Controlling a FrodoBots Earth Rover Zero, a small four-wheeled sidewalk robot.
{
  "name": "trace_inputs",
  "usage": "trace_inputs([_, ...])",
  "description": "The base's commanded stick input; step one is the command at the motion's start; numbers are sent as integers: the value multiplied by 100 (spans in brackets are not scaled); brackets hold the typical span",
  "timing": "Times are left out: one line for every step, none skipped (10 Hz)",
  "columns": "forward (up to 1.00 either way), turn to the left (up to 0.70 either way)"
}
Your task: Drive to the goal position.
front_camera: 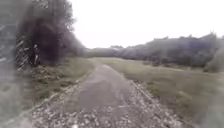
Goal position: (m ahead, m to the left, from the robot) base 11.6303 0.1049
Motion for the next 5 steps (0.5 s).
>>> trace_inputs([85, 1])
trace_inputs([85, 1])
trace_inputs([85, 1])
trace_inputs([85, 1])
trace_inputs([85, 1])
